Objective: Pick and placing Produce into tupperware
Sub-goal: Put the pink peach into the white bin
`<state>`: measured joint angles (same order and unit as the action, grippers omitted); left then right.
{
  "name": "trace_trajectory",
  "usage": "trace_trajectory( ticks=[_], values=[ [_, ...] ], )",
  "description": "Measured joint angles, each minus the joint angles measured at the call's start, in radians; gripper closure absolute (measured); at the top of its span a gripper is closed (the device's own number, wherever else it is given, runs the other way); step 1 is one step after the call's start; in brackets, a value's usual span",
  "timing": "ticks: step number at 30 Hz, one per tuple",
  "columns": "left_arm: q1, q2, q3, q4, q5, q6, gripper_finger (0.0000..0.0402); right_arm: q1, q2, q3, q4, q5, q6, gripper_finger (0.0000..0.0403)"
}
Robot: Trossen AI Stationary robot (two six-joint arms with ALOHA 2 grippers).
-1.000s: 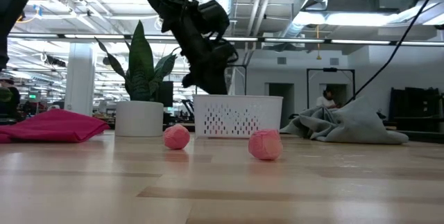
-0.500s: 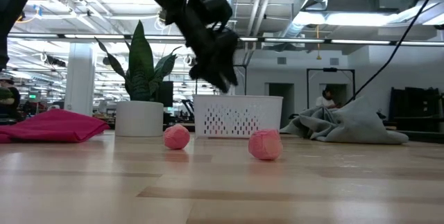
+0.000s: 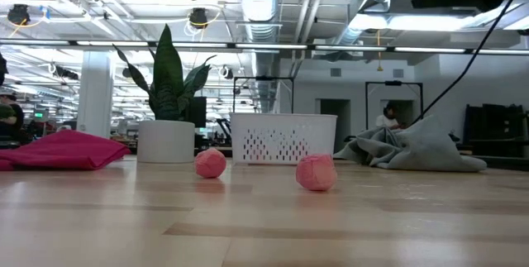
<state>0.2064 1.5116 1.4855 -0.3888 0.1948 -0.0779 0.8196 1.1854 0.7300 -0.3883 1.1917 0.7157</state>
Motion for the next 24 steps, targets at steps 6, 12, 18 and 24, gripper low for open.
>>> trace_trajectory(
  ticks=[6,12,18,24],
  values=[
    [-0.158,-0.129,-0.002,-0.02,-0.011,0.06,0.0177,-0.017,0.003,0.0,0.018,-0.047,0.071,0.0085],
    [-0.34,-0.201,-0.003,-0.018,-0.062,0.167,0.0177,-0.064,0.053,0.0,0.158,-0.125,-0.051,0.0085],
    [-0.444,-0.267,-0.003,-0.059,-0.08,0.226,0.0177,-0.118,0.14,-0.001,0.483,-0.259,-0.355,0.0085],
    [-0.466,-0.341,-0.003,-0.154,-0.168,0.214,0.0177,-0.135,0.152,0.012,0.629,-0.302,-0.574,0.0085]
  ],
)
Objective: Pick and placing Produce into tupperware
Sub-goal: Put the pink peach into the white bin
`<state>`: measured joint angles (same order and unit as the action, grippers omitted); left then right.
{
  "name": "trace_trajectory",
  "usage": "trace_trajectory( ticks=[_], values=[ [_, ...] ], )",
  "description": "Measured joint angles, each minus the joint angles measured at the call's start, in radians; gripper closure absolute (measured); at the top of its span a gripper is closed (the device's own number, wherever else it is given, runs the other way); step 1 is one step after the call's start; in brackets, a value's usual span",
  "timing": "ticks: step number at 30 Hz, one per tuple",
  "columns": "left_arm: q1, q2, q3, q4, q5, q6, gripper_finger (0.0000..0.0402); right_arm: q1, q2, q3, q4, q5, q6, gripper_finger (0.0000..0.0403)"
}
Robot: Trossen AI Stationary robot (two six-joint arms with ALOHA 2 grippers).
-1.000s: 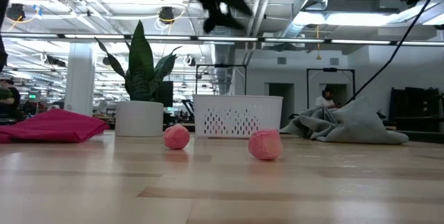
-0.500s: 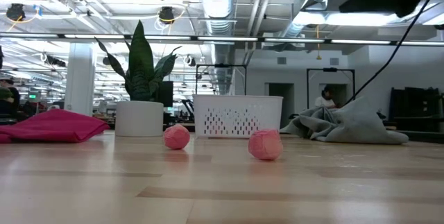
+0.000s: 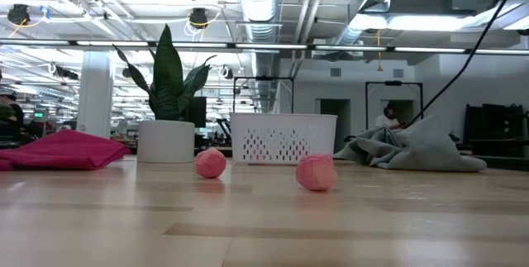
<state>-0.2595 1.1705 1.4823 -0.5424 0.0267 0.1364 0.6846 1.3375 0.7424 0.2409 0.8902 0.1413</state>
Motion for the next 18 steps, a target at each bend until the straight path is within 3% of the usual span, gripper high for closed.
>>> trace_trajectory(
  ticks=[5,10,18],
  values=[
    [-0.016,-0.106,-0.142,0.071,0.024,-0.002,0.0177,0.011,-0.054,0.038,0.04,0.0,-0.192,0.0085],
    [-0.016,-0.291,-0.437,0.296,-0.017,-0.026,0.0177,0.043,-0.147,0.057,0.037,-0.003,-0.297,0.0085],
    [-0.016,-0.515,-0.901,0.696,-0.02,-0.082,0.0177,0.074,-0.303,0.057,0.025,-0.037,-0.283,0.0085]
  ],
)
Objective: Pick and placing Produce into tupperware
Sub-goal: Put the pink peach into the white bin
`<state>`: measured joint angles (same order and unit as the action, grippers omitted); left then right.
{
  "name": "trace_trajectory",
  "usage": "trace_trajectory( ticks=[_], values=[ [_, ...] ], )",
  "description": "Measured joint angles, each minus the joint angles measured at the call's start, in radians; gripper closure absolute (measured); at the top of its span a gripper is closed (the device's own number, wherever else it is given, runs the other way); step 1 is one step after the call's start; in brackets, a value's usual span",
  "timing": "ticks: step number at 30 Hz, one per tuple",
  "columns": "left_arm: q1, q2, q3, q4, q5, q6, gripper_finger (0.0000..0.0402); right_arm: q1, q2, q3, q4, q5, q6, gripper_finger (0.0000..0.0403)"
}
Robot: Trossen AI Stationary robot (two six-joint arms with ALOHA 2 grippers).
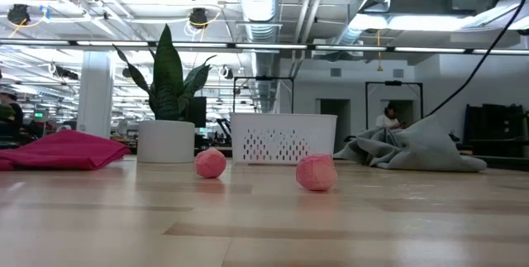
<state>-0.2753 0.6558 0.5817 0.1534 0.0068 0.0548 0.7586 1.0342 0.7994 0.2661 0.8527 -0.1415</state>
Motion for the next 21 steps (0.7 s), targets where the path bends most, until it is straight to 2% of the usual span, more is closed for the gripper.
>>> trace_trajectory(
  ticks=[5,10,15,21],
  values=[
    [-0.001,-0.038,-0.216,0.253,0.007,-0.028,0.0177,-0.039,-0.017,0.001,-0.055,-0.103,0.142,0.0085],
    [-0.001,-0.032,-0.342,0.396,0.015,-0.032,0.0177,-0.1,0.056,0.001,-0.123,-0.244,0.324,0.0085],
    [-0.001,-0.047,-0.363,0.455,0.032,-0.101,0.0177,-0.141,0.18,0.001,-0.131,-0.311,0.435,0.0085],
    [0.0,-0.048,-0.363,0.446,0.004,-0.08,0.0177,-0.19,0.329,0.001,-0.184,-0.355,0.614,0.0085]
  ],
)
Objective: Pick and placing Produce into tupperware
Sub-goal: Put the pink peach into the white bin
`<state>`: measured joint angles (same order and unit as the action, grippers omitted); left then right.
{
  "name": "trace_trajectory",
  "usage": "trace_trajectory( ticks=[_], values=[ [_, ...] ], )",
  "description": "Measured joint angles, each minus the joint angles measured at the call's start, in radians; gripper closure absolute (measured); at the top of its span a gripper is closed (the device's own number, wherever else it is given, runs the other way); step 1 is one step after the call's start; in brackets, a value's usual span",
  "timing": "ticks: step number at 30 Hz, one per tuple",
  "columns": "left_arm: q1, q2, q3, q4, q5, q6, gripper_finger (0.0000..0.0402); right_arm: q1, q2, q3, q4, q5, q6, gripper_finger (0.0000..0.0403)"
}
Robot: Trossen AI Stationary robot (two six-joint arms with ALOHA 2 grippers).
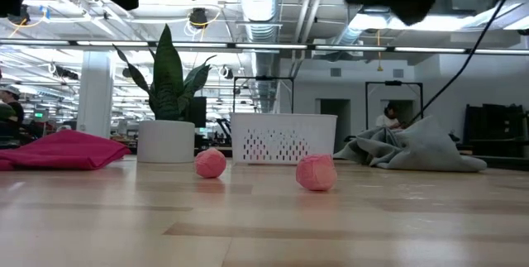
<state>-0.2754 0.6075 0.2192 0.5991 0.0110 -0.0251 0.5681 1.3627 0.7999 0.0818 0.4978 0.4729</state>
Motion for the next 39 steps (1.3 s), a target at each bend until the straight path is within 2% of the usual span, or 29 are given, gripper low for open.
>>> trace_trajectory(
  ticks=[4,11,17,23,27,39],
  values=[
    [-0.001,0.0,0.0,-0.006,0.001,0.001,0.0177,-0.02,0.099,0.005,0.001,-0.051,0.082,0.0085],
    [-0.001,0.001,0.0,-0.014,0.003,-0.005,0.0177,-0.031,0.286,0.101,-0.053,-0.053,0.154,0.0085],
    [-0.001,0.001,0.0,-0.018,0.003,-0.021,0.0177,-0.044,0.467,0.196,-0.132,-0.056,0.176,0.0085],
    [-0.001,0.001,0.0,-0.018,0.003,-0.022,0.0177,-0.054,0.575,0.28,-0.182,-0.054,0.177,0.0085],
    [-0.001,0.001,0.0,-0.019,0.003,-0.023,0.0177,-0.055,0.61,0.307,-0.201,-0.055,0.183,0.0085],
    [-0.001,0.001,0.0,-0.018,0.004,-0.024,0.0177,-0.031,0.606,0.306,-0.264,-0.055,0.278,0.009]
  ],
)
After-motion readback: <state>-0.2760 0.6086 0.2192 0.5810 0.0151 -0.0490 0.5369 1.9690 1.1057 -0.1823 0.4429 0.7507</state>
